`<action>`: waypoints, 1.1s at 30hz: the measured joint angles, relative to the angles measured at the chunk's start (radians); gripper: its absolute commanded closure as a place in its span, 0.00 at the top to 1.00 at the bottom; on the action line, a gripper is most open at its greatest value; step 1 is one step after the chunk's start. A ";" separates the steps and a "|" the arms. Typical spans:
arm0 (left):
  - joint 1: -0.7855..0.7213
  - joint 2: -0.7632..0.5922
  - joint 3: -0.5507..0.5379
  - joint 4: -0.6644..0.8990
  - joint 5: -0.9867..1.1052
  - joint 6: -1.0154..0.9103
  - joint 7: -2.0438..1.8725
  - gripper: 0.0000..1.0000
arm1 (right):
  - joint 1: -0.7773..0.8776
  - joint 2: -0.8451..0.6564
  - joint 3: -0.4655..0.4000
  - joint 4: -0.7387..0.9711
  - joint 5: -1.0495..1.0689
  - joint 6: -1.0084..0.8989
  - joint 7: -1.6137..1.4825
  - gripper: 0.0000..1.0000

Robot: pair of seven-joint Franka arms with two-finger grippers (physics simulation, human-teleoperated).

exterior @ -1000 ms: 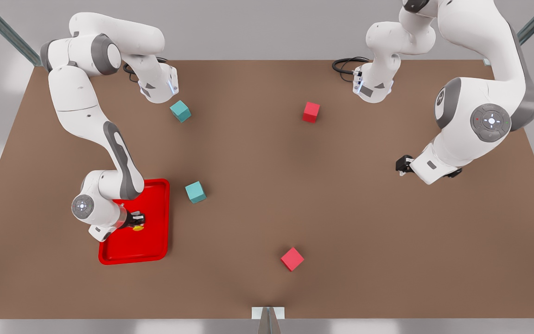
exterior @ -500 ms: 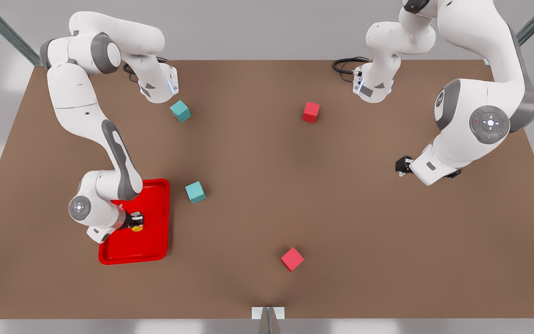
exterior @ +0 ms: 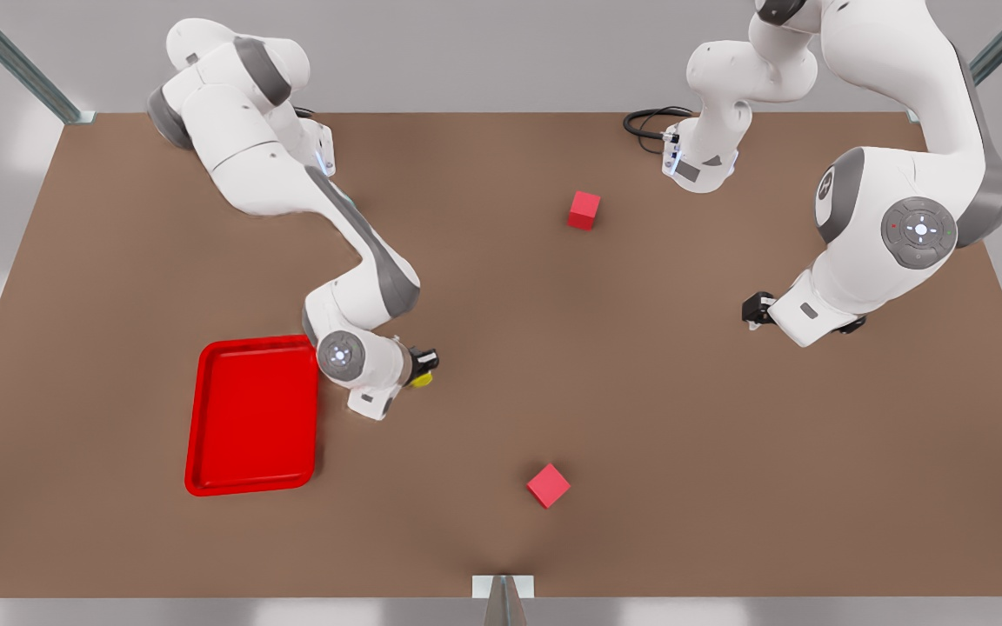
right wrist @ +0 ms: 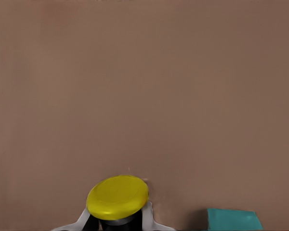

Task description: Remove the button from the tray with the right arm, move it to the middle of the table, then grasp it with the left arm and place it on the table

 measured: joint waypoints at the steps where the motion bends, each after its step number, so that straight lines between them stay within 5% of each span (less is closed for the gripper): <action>1: 0.000 0.000 0.000 0.000 0.000 0.000 0.000 1.00 | 0.070 0.029 -0.021 0.054 0.001 0.002 0.044 0.45; 8: 0.000 0.002 -0.001 0.000 0.000 0.002 0.000 1.00 | 0.313 0.358 -0.100 0.510 0.047 0.018 0.355 0.46; 16: 0.000 0.009 -0.001 0.000 0.000 0.009 0.000 1.00 | 0.383 0.476 -0.112 0.612 0.097 0.092 0.658 0.48; 17: 0.000 0.009 -0.001 0.000 0.000 0.010 0.000 1.00 | 0.392 0.478 -0.122 0.612 0.098 0.099 0.689 0.71; 20: 0.000 0.009 -0.001 0.000 0.000 0.012 0.000 1.00 | 0.406 0.480 -0.133 0.612 0.099 0.124 0.772 1.00; 24: -0.002 0.013 -0.002 0.000 0.000 0.015 0.000 1.00 | 0.421 0.474 -0.161 0.587 0.099 0.171 0.863 1.00; 30: -0.217 0.112 -0.003 -0.066 -0.080 0.066 -0.064 1.00 | 0.050 0.065 -0.159 0.475 0.040 -0.037 0.807 1.00; 33: -0.238 0.106 -0.048 -0.266 -0.138 0.232 -0.106 1.00 | -0.235 -0.324 -0.155 -0.015 -0.054 -0.163 0.669 1.00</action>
